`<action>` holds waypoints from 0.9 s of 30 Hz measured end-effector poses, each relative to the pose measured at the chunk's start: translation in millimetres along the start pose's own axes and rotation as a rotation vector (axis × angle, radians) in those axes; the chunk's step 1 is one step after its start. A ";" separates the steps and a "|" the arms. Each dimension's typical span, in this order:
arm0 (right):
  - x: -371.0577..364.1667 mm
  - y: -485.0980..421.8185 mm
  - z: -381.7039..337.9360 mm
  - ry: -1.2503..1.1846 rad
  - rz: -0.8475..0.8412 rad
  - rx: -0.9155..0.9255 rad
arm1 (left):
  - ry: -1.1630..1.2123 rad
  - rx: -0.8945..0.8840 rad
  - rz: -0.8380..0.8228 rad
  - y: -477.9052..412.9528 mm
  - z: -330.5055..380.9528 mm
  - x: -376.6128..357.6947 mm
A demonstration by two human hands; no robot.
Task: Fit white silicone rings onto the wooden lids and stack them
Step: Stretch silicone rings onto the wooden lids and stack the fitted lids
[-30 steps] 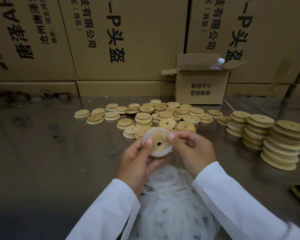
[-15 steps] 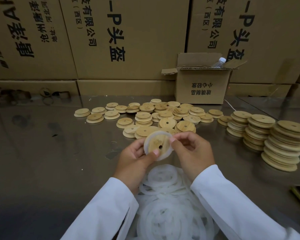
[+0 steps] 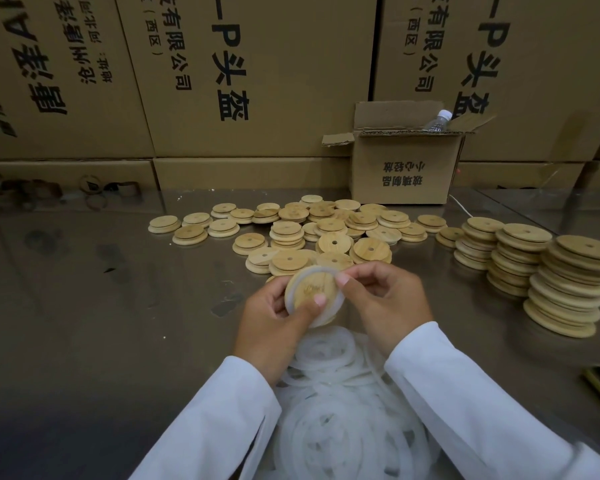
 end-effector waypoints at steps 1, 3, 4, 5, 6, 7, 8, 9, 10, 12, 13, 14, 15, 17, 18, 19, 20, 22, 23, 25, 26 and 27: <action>-0.6 0.3 -0.8 -0.011 -0.018 -0.002 | -0.015 -0.012 0.007 0.2 0.4 0.6; -1.2 0.5 -1.4 -0.039 -0.042 -0.019 | -0.020 -0.016 0.019 0.2 1.1 1.9; -1.0 0.5 -1.1 -0.046 -0.049 -0.032 | -0.020 -0.012 0.020 -0.1 1.0 2.6; -0.9 0.2 -0.5 -0.042 -0.055 -0.045 | -0.023 -0.005 0.017 -0.6 0.7 3.1; -0.9 -0.3 0.0 -0.035 -0.064 -0.060 | -0.026 0.002 0.011 -1.0 0.9 3.4; -0.7 -0.9 0.7 -0.036 -0.071 -0.077 | -0.026 0.009 0.005 -1.3 1.1 3.6; -0.4 -1.6 1.1 -0.048 -0.077 -0.093 | -0.023 0.016 0.000 -1.8 1.4 3.8; 0.0 -2.2 1.0 -0.067 -0.081 -0.105 | -0.013 0.026 -0.003 -1.6 1.6 4.0; 0.6 -2.7 0.6 -0.083 -0.086 -0.110 | 0.004 0.042 -0.005 -1.4 1.7 3.8; 0.9 -3.2 -0.4 -0.100 -0.100 -0.111 | 0.058 0.081 -0.008 -0.3 1.8 3.1; 0.8 -3.2 -0.8 -0.109 -0.109 -0.115 | 0.109 0.100 -0.010 0.4 1.8 2.8; 0.3 -3.4 -1.5 -0.120 -0.120 -0.120 | 0.180 0.121 -0.015 0.8 2.2 2.3; -0.5 -3.7 -2.3 -0.130 -0.129 -0.124 | 0.253 0.141 -0.020 1.2 3.1 1.5; -2.2 -3.9 -4.9 -0.144 -0.135 -0.122 | 0.345 0.167 -0.024 1.9 5.0 0.9; -2.6 -3.6 -6.1 -0.149 -0.128 -0.116 | 0.364 0.173 -0.021 1.9 5.0 0.9; -2.8 -3.2 -6.8 -0.152 -0.115 -0.106 | 0.370 0.175 -0.015 2.0 4.5 0.9; -2.7 -2.1 -7.5 -0.154 -0.099 -0.093 | 0.363 0.173 -0.005 2.0 3.7 0.9; -3.5 0.8 -8.7 -0.159 -0.070 -0.066 | 0.336 0.158 0.020 1.6 2.3 0.6; -4.3 2.3 -8.9 -0.161 -0.059 -0.052 | 0.326 0.147 0.031 1.3 1.9 0.3; -7.1 5.5 -8.5 -0.143 -0.041 -0.027 | 0.333 0.125 0.051 1.1 2.1 -0.5; -8.4 7.1 -7.6 -0.125 -0.029 -0.019 | 0.348 0.115 0.064 1.0 2.4 -0.6; -9.6 8.6 -6.3 -0.104 -0.012 -0.015 | 0.365 0.107 0.076 0.9 2.9 -0.7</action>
Point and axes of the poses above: each hand's wrist, its own y-axis away from the middle knuckle, its own x-axis out of the back of the hand, z = x × y, the point moved 3 cm from there along -y, towards the middle knuckle, and after that the axes turned 4 degrees about y, right-handed, at the moved point
